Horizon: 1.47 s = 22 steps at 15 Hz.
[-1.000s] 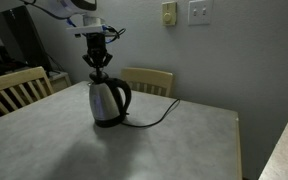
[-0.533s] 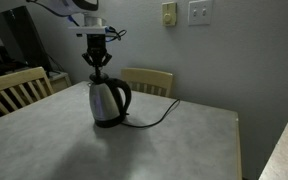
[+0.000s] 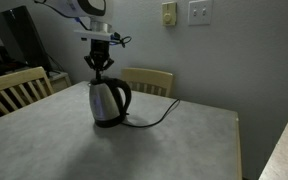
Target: Close the lid of the electric kettle.
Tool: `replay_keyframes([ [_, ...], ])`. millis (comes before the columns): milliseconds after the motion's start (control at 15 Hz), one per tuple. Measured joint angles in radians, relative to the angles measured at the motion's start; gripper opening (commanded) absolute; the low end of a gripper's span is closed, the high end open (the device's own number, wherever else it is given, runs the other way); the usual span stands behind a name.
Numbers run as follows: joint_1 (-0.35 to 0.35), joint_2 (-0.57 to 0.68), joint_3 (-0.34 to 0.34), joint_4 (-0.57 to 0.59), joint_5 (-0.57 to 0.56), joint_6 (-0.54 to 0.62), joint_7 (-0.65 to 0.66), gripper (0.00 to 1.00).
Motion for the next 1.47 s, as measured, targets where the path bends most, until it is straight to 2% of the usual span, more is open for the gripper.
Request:
replay_keyframes([
  [467, -0.032, 0.118, 0.029, 0.178, 0.042, -0.2, -0.066, 0.0],
  [800, -0.015, 0.129, 0.029, 0.226, 0.011, -0.207, -0.066, 0.0],
  [1133, 0.03, 0.058, 0.028, 0.232, -0.087, -0.207, -0.082, 0.0],
  [1467, 0.044, 0.003, 0.028, 0.231, -0.145, -0.207, -0.12, 0.0],
])
